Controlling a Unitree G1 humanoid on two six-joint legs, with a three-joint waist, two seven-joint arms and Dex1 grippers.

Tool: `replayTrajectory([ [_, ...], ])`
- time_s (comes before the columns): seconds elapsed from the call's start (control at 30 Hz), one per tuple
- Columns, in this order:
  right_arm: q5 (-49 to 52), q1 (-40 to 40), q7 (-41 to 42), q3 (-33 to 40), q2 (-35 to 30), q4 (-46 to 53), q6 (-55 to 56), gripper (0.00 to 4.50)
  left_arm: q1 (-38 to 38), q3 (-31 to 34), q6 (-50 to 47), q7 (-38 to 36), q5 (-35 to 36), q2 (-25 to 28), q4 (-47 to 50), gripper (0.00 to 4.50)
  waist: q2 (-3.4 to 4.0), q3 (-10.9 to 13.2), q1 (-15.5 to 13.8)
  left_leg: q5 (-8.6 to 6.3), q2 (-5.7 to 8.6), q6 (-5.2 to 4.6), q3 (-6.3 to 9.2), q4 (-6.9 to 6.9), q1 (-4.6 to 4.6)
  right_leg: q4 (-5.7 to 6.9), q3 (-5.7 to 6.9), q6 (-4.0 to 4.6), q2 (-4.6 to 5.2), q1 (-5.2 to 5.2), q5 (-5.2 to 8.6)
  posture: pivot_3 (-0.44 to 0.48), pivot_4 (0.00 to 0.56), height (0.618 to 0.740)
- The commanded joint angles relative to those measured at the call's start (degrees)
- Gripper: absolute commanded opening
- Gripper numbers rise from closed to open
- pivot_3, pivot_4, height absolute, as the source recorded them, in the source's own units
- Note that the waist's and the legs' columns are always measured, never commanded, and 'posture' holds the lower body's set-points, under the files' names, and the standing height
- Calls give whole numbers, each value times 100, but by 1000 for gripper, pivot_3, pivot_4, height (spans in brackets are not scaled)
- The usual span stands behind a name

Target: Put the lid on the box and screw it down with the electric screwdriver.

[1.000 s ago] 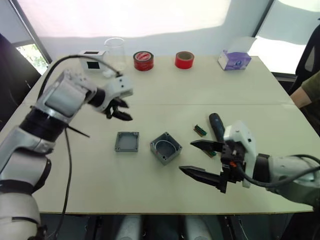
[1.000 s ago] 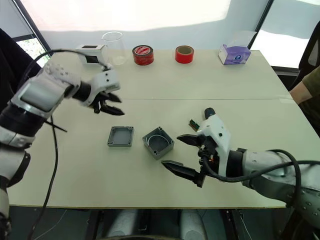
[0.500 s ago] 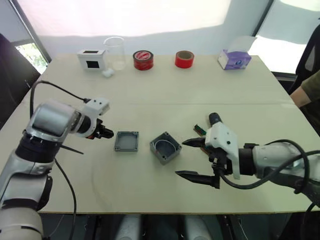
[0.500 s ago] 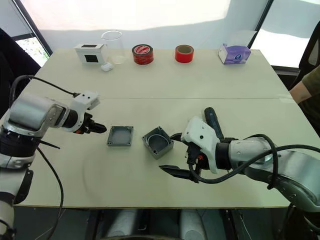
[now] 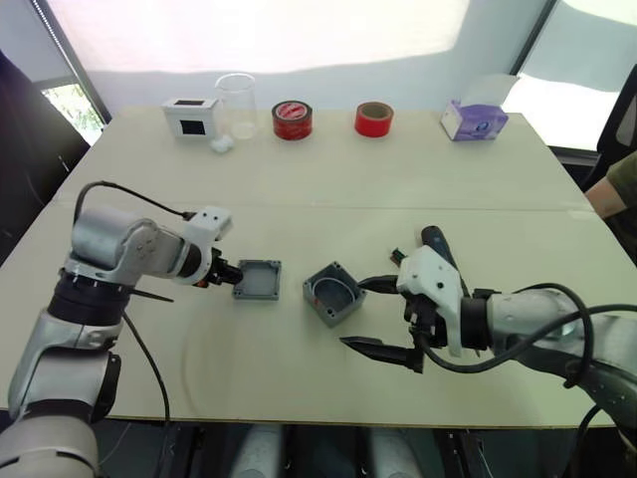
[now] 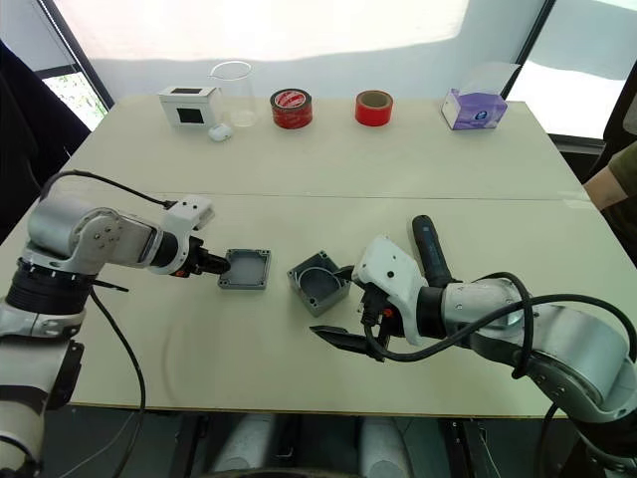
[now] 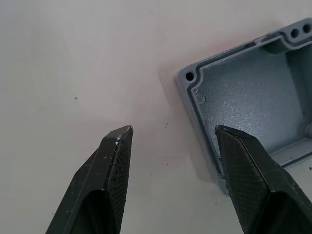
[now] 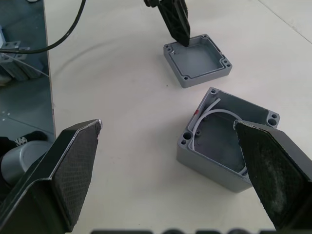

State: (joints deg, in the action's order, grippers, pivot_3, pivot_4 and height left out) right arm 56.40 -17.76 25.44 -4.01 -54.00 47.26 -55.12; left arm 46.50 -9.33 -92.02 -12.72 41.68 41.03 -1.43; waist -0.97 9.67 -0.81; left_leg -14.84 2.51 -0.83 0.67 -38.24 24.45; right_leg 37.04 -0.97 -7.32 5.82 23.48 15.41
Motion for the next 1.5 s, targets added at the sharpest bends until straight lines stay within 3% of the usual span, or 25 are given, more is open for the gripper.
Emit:
replayTrajectory([
  [0.03, -152, 40, -67, 46, 31, 185, -31, 4500, -67, -27, -48, 394, 156, -68, -127, 2745, 2, -2, 0, 0, 1, 0, 0, 0, -3, 0, 0, 0, 1, -2, 0, 0, 150, 740],
  [0.2, -136, 43, -154, 94, 167, 228, -114, 4500, -73, 84, -48, 718, 183, -256, -279, 2745, 14, -11, -5, 2, 2, 3, 0, 1, -12, 5, 1, 0, 0, -9, 0, 0, 150, 740],
  [0.3, -37, 16, -211, 178, 253, 231, -166, 4500, -120, 53, -48, 885, 155, -384, -132, 2117, 15, -13, -9, 3, 2, 5, 2, 1, -19, 6, 4, 0, 0, -16, 0, 0, 150, 740],
  [0.47, -68, 9, -161, 229, 145, 194, -288, 4500, -107, 252, -48, 1116, 110, -597, -145, 89, 17, -15, -3, 3, 4, 5, 3, 1, -20, 5, 4, 1, 1, -19, 0, 0, 150, 740],
  [0.5, -67, 4, -134, 239, 121, 182, -309, 4500, -104, 284, -48, 1149, 100, -625, -141, 17, 17, -15, -3, 3, 4, 5, 3, 2, -21, 6, 4, 1, 1, -19, 0, 0, 150, 740],
  [0.63, -9, -45, -1, 341, 96, 91, -331, 4500, -104, 445, -48, 1252, 142, -694, -138, 17, 17, -15, -6, 3, 4, 5, 4, 3, -21, 5, 5, 1, 1, -19, 0, 0, 150, 740],
  [0.77, 425, -276, -156, 786, 565, -383, -146, 4500, 253, 937, 169, 1168, -241, -760, -132, 17, 7, -10, 4, 4, 4, 6, 4, 3, -21, 6, 6, 1, 1, -20, 0, 0, 150, 740],
  [0.87, 449, -648, -551, 989, 1065, -885, -74, 4500, 431, 875, 1368, 681, -630, -567, -31, 17, -1, -5, 11, 7, 3, 12, 7, 3, -11, 7, 6, 1, -4, -6, -1, 0, 150, 740],
  [1.0, 350, -1656, -1350, 1052, 2241, -2231, 80, 4500, 558, 1380, 3613, -143, -875, -848, 17, 17, -2, -4, 8, 33, 3, 56, -1, 12, 2, 2, 3, 4, 0, 13, -2, 0, 150, 740],
  [1.2, 250, -2764, -1911, 1292, 3442, -3962, 138, 4500, 596, 1443, 4768, -364, -1103, -1530, -19, 17, -1, -5, 17, 33, 4, 58, -13, 20, 2, 2, -2, 6, 1, 18, -5, 0, 150, 740],
  [1.5, 258, -2941, -1722, 1406, 3521, -4205, -173, 4500, 417, 1325, 4991, -526, -1262, -2043, 335, 17, -1, -4, 56, 16, 6, 26, -17, 22, 7, 7, -3, 6, -3, 22, -5, 0, 150, 740],
])
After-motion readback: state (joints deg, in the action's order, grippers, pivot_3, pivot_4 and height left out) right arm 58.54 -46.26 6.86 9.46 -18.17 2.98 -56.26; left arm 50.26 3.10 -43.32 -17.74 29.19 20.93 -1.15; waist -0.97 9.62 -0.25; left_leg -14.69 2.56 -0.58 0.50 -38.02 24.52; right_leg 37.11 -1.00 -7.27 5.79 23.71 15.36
